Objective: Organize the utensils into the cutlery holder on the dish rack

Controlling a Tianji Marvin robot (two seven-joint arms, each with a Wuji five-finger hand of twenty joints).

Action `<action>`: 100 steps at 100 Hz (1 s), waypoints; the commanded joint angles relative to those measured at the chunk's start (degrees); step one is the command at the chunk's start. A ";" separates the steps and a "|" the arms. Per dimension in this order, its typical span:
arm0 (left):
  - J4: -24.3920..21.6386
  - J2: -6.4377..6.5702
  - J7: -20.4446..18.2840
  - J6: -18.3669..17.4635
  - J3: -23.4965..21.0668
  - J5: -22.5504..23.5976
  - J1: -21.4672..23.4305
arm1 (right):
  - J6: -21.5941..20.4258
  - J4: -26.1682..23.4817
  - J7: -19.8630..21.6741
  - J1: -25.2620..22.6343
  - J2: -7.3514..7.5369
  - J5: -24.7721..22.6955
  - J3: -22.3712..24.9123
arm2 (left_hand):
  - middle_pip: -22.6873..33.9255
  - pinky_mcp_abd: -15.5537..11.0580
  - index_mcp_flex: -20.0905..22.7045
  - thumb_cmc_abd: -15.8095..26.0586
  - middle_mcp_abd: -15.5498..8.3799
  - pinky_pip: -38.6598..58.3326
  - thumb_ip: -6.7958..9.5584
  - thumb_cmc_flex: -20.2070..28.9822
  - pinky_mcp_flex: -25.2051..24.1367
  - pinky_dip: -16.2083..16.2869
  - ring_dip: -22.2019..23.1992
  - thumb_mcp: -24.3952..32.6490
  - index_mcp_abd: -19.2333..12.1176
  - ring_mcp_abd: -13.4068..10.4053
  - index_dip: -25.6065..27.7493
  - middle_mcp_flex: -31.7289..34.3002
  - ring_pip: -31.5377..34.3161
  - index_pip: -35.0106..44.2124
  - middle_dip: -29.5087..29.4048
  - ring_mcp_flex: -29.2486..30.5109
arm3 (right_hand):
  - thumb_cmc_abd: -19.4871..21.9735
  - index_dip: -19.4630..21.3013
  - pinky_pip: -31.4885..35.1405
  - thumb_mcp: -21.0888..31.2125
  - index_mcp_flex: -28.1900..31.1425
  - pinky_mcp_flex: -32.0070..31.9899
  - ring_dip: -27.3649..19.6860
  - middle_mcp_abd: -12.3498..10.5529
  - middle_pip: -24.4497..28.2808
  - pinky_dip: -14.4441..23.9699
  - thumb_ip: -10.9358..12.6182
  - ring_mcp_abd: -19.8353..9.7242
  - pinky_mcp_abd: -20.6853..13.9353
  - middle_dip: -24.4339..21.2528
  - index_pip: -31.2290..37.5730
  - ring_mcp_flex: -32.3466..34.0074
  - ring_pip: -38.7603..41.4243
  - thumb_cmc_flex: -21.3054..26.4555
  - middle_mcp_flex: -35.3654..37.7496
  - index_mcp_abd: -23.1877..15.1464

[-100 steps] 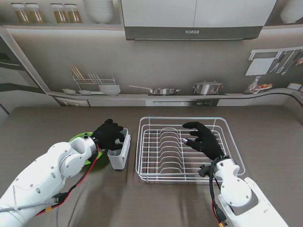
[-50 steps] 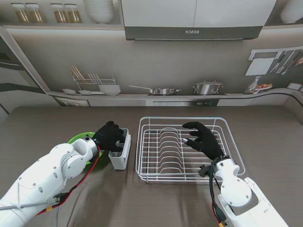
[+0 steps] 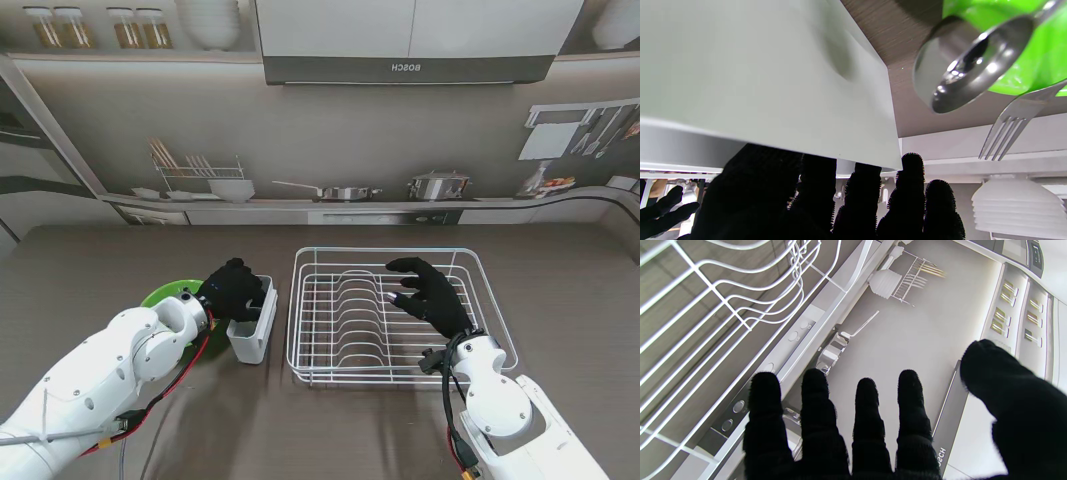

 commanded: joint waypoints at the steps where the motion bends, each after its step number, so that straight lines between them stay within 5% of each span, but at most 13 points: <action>1: 0.51 -0.41 -0.53 -0.77 0.01 0.18 -0.45 | 0.13 -0.25 0.70 -0.28 -0.29 0.11 -0.10 | 1.51 -2.62 1.64 1.38 -1.35 0.67 -0.18 2.75 0.33 0.94 1.52 1.23 -0.10 -2.51 3.26 1.14 3.38 4.32 1.82 1.49 | 0.92 -0.95 -1.28 -0.72 0.81 0.27 0.82 -0.12 -0.52 1.11 0.88 -0.99 -0.61 -0.71 -0.71 0.99 0.37 -1.24 0.41 -0.37; 27: 1.45 -0.68 0.76 -2.34 0.05 -0.60 -1.08 | 0.23 -0.15 0.60 -0.23 -0.36 0.37 -0.11 | 5.62 -5.07 0.57 3.06 -3.27 13.62 0.40 3.85 -5.18 1.50 2.55 0.35 1.24 -3.98 9.39 1.83 5.48 4.17 8.91 1.93 | 1.33 -0.97 -1.36 -0.64 0.81 0.28 0.83 -0.06 -0.48 1.15 0.93 -0.99 -0.60 -0.69 -0.74 1.06 0.38 -1.28 0.49 -0.31; 31: 1.36 -0.72 0.73 -2.38 -0.13 -0.79 -1.01 | 0.24 -0.13 0.60 -0.21 -0.36 0.42 -0.09 | 5.64 -5.35 0.50 3.13 -3.20 18.98 0.27 3.83 -6.99 -2.35 2.55 0.44 1.52 -3.93 10.05 1.72 5.58 3.94 9.33 1.82 | 1.48 -0.97 -1.38 -0.65 0.79 0.28 0.82 -0.13 -0.49 1.16 0.93 -1.00 -0.63 -0.70 -0.75 0.99 0.35 -1.35 0.47 -0.26; 37: 1.07 -0.74 0.52 -2.43 -0.54 -0.98 -0.84 | 0.26 -0.10 0.61 -0.20 -0.37 0.48 -0.07 | 5.75 -5.54 0.27 3.38 -3.24 22.17 0.43 3.94 -8.36 -3.04 2.56 0.42 1.55 -3.88 10.47 1.70 5.61 4.06 9.46 1.74 | 1.49 -0.98 -1.44 -0.60 0.79 0.23 0.83 0.00 -0.50 1.16 0.96 -1.00 -0.56 -0.70 -0.75 1.07 0.39 -1.25 0.46 -0.21; 100: -2.09 -2.52 -2.03 -1.31 -4.69 -10.22 -0.01 | 0.33 0.07 0.64 -0.03 -0.40 0.65 -0.15 | 5.73 -4.92 -0.39 3.66 -2.59 24.87 0.84 4.41 -9.86 -5.11 2.66 0.13 2.40 -3.28 11.62 1.97 5.47 4.26 11.47 1.67 | 1.97 -0.97 -1.70 -0.52 0.45 0.37 0.85 0.02 -0.53 1.31 1.01 -0.97 -0.61 -0.70 -0.75 1.14 0.41 -1.26 0.34 0.17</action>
